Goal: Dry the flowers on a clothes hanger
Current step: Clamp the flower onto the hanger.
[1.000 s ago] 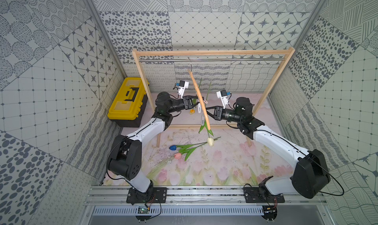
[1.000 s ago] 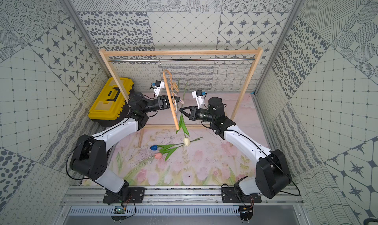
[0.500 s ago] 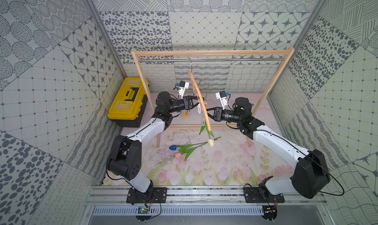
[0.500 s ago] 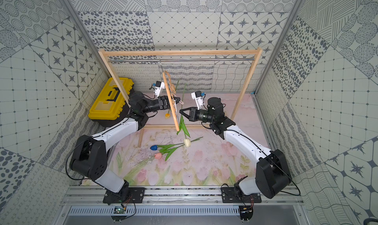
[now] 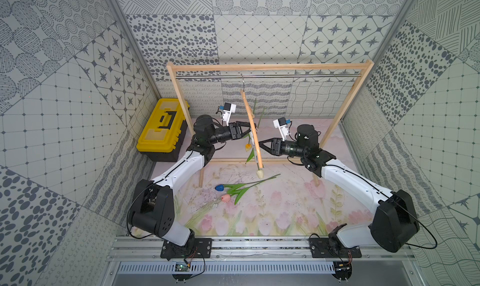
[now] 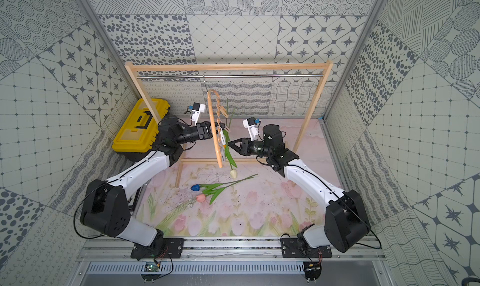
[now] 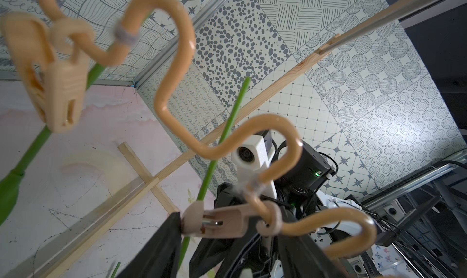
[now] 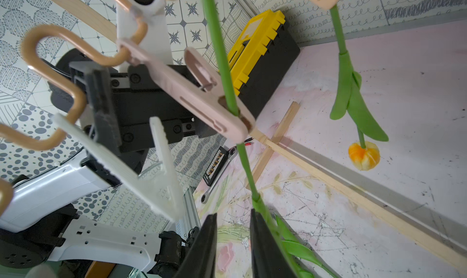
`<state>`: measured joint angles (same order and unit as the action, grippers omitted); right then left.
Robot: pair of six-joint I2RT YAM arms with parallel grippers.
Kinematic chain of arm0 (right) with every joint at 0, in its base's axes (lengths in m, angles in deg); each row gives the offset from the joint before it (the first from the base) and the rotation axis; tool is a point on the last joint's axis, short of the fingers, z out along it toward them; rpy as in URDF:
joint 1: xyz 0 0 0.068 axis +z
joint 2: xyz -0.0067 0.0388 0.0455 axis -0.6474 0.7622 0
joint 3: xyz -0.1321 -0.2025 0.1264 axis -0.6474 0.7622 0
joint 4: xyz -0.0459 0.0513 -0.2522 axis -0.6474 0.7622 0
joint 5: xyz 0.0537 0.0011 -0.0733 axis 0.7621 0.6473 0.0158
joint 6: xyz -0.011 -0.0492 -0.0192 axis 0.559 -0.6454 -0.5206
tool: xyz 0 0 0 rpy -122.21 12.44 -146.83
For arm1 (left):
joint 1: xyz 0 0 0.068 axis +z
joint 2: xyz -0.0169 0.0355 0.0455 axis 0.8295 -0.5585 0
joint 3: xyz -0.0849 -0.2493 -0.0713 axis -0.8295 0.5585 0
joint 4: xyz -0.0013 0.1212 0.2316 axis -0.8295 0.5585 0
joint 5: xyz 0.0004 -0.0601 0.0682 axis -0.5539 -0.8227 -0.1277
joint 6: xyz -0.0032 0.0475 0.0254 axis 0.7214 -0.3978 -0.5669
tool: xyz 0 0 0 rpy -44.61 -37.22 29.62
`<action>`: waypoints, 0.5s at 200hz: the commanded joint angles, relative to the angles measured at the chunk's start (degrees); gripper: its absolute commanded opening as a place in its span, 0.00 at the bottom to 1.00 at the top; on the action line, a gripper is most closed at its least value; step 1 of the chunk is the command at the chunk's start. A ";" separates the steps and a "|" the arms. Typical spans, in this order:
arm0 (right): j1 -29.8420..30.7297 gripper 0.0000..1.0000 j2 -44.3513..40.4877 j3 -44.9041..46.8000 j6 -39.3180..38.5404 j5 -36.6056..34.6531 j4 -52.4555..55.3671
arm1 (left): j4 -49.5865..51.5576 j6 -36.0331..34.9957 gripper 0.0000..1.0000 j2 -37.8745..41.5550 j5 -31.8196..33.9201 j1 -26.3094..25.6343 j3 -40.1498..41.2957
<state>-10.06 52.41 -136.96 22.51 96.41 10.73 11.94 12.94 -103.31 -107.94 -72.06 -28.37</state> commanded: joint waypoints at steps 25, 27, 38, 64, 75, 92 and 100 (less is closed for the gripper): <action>-0.89 0.53 -4.38 0.47 -5.03 -8.32 7.68 | 26.16 -21.32 0.68 8.25 17.02 0.56 0.20; -0.87 0.53 -4.61 0.60 -5.25 -8.93 8.27 | 27.05 -21.79 0.68 8.57 18.03 0.57 0.20; -0.93 0.53 -6.18 1.18 -5.92 -12.83 11.58 | 31.01 -23.44 0.69 10.58 23.60 0.56 1.08; -1.30 0.52 -9.67 4.43 -6.17 -20.13 17.29 | 39.48 -27.17 0.69 16.05 37.53 -0.18 3.95; -1.28 0.50 -11.17 6.11 -6.26 -21.54 18.66 | 43.78 -28.58 0.67 18.37 44.23 -1.01 4.84; -1.30 0.49 -13.95 8.97 -5.93 -23.14 20.00 | 51.25 -29.31 0.64 21.58 54.97 -2.48 5.71; -1.29 0.48 -15.19 10.16 -5.83 -23.61 20.60 | 54.22 -29.00 0.63 23.24 58.32 -2.86 6.35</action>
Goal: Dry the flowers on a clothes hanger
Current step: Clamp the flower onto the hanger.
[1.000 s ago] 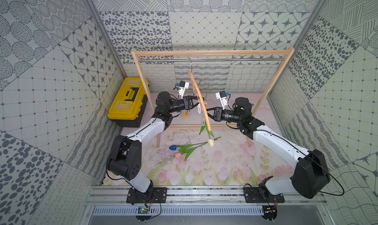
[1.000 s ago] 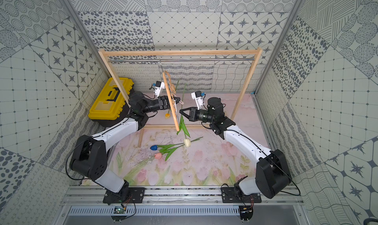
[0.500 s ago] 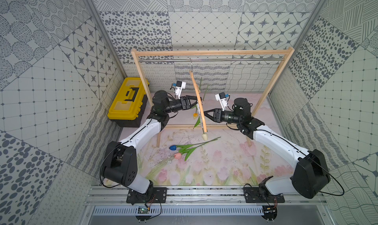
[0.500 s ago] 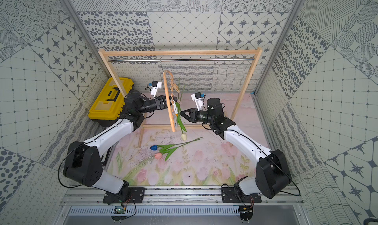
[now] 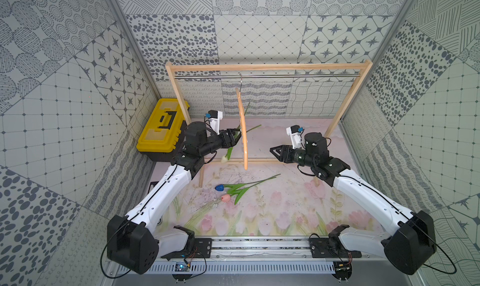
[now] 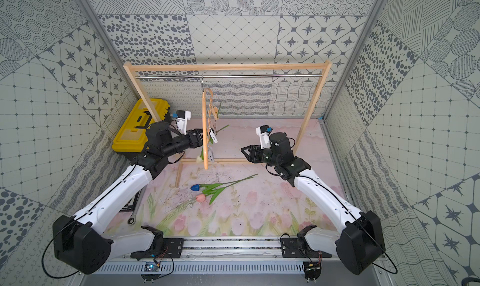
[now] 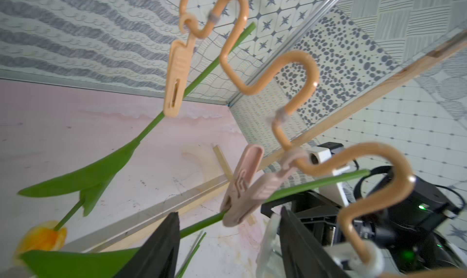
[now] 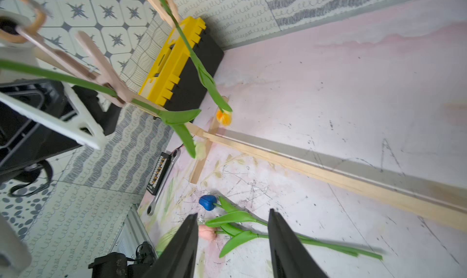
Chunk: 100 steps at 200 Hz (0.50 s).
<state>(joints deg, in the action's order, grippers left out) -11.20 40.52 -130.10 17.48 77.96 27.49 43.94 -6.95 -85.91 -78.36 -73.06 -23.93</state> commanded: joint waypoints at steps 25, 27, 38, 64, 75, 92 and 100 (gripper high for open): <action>-0.14 0.44 -6.33 5.60 -0.67 -6.14 6.17 | 29.61 -6.86 0.52 9.82 33.98 -2.70 4.62; -0.21 0.44 -6.60 5.81 -0.52 -6.15 6.33 | 30.01 -6.68 0.52 10.09 34.26 -2.81 4.86; -0.14 0.42 -7.52 6.75 -0.23 -6.30 6.81 | 32.86 -5.65 0.47 11.13 36.33 -3.70 5.99; -0.13 0.40 -8.87 8.72 0.91 -6.06 7.52 | 34.97 -3.38 0.36 11.32 37.55 -7.51 9.87; -0.13 0.40 -9.53 9.61 1.44 -6.58 7.50 | 34.77 -3.19 0.34 10.42 38.31 -9.62 11.13; -0.12 0.39 -10.14 10.59 1.92 -6.94 7.63 | 33.89 -2.42 0.35 9.18 39.66 -11.35 12.03; -0.10 0.40 -10.20 10.73 1.97 -7.11 7.70 | 32.91 -2.46 0.38 8.75 39.11 -11.49 12.30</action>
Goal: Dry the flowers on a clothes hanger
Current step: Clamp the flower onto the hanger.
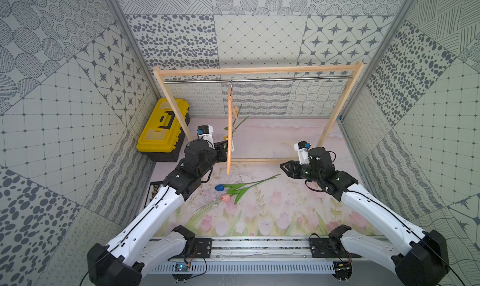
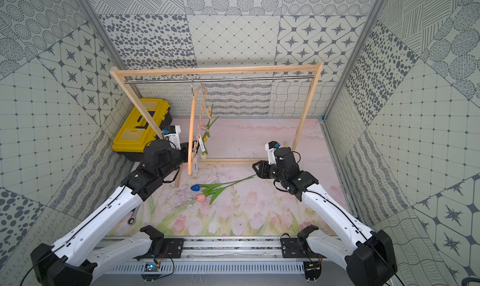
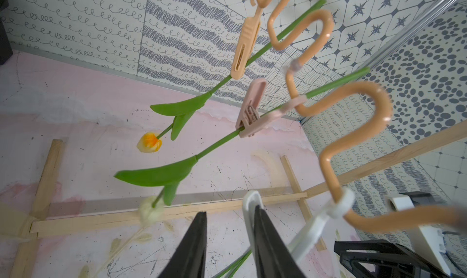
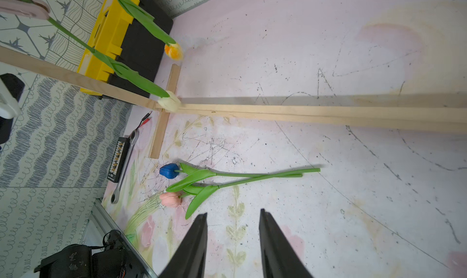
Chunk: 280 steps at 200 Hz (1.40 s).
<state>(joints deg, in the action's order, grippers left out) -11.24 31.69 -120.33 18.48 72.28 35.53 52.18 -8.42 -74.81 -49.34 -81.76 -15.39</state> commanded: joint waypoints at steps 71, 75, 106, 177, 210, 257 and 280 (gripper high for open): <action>-0.05 0.40 -1.91 -0.47 -0.38 -1.44 1.89 | 25.42 -3.35 0.57 3.05 2.13 -3.67 2.91; -0.09 0.40 -1.79 -0.57 -0.47 -1.43 2.07 | 26.06 -3.76 0.58 3.57 1.30 -3.73 2.94; -0.07 0.41 -1.51 -1.60 -1.07 -0.96 2.46 | 31.25 -6.69 0.67 6.46 -5.46 -3.82 1.67; -0.02 0.42 -2.06 -3.38 -2.42 -0.02 3.95 | 34.97 1.47 0.98 8.59 3.85 -3.82 -8.92; -0.02 0.42 -2.57 -3.35 -2.59 0.41 4.58 | 34.53 2.16 0.99 7.87 8.19 -3.68 -13.34; -0.08 0.42 -2.49 -2.87 -2.59 0.79 4.02 | 39.92 4.25 0.99 3.50 10.17 -2.87 -21.90; -0.09 0.42 -2.36 -2.61 -2.50 1.43 3.47 | 42.33 7.48 0.99 -0.27 6.90 -1.48 -25.11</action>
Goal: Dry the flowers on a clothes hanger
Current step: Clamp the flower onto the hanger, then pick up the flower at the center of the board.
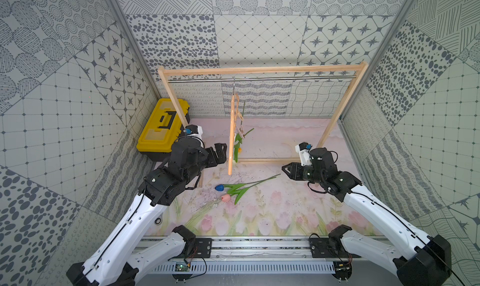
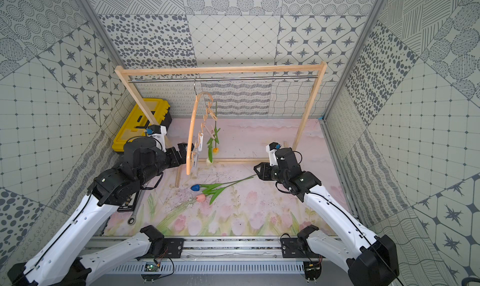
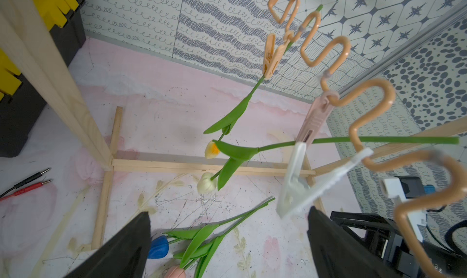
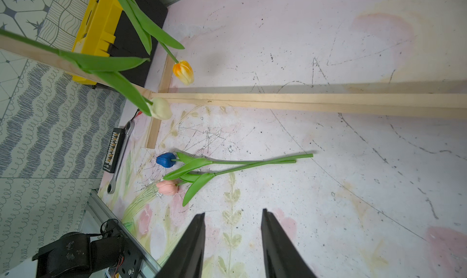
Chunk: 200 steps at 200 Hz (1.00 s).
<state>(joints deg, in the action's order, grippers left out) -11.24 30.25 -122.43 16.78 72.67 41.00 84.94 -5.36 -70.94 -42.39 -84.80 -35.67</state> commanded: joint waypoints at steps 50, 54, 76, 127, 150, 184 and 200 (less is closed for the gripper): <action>-0.01 0.42 -2.34 -0.43 -1.40 0.32 -0.74 | 5.61 1.00 0.89 -4.05 -3.50 3.66 -3.15; -0.09 0.42 -2.56 -0.34 -1.43 0.16 -0.71 | 5.49 0.27 0.83 -3.02 -3.03 3.62 -2.19; -0.04 0.41 -2.07 0.42 -0.82 0.14 -0.84 | 7.17 -1.94 0.49 2.57 -1.80 3.63 3.72; -0.01 0.40 -0.63 2.10 2.56 0.84 -4.05 | -2.85 3.14 0.23 8.37 -11.19 0.93 27.31; -0.08 0.40 -1.15 2.66 3.18 0.63 -3.94 | -13.02 4.63 0.32 2.02 -13.09 -1.05 33.20; -0.02 0.40 -2.87 4.12 3.40 -0.15 -2.71 | -24.82 3.60 0.33 -8.75 -14.41 -2.96 35.49; -0.02 0.40 -2.97 5.05 3.84 0.17 -2.94 | -29.53 2.61 0.33 -14.49 -16.13 -3.86 34.94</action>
<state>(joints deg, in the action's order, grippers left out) -11.24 28.70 -119.02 19.53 73.33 39.86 74.69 -2.34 -75.96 -53.10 -86.88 -1.68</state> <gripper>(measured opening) 0.404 0.328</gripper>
